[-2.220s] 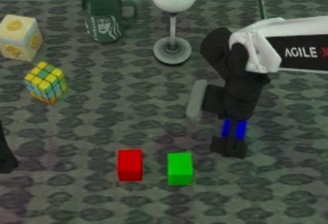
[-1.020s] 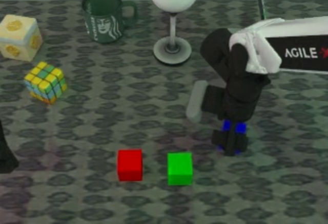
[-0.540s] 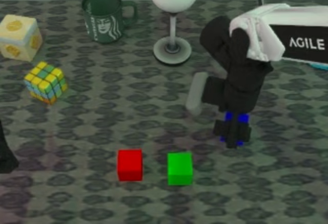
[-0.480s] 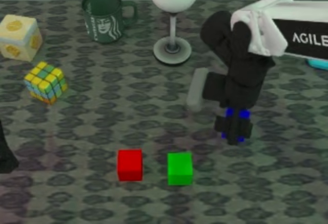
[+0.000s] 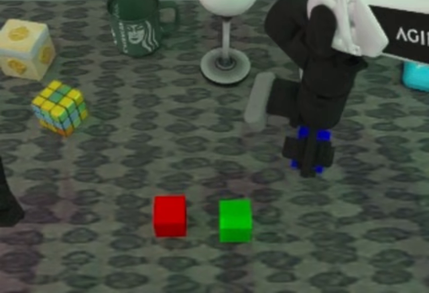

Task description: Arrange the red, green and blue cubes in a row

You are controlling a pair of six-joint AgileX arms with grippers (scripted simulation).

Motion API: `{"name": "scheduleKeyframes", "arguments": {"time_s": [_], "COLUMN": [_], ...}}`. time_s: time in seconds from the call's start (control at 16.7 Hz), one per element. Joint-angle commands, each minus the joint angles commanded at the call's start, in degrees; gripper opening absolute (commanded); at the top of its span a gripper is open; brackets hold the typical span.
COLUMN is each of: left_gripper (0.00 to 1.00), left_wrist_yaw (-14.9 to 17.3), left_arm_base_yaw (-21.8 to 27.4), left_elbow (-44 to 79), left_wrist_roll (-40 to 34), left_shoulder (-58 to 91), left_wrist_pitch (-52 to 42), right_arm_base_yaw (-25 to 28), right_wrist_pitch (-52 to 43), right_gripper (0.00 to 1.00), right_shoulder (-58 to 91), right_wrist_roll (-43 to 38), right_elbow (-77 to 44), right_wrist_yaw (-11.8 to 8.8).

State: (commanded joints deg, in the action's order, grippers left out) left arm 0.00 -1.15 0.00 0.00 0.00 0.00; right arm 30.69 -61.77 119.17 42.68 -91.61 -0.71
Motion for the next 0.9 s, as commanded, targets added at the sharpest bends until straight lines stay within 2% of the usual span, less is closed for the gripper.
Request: {"name": "scheduleKeyframes", "arguments": {"time_s": [0.48,0.9], "left_gripper": [1.0,1.0], "left_wrist_yaw": [0.0,0.0], "left_arm_base_yaw": [0.0,0.0], "left_elbow": [0.0,0.0], "left_wrist_roll": [0.0,0.0], "left_shoulder": [0.0,0.0], "left_wrist_pitch": [0.0,0.0], "right_arm_base_yaw": [8.13,8.13], "right_wrist_pitch": [0.38,2.6], "right_gripper": [0.0,0.0], "right_shoulder": [-12.11,-11.15], "right_wrist_roll": [8.13,8.16], "right_elbow": [12.25,14.02], "right_wrist_yaw": [-0.13,-0.18]}}
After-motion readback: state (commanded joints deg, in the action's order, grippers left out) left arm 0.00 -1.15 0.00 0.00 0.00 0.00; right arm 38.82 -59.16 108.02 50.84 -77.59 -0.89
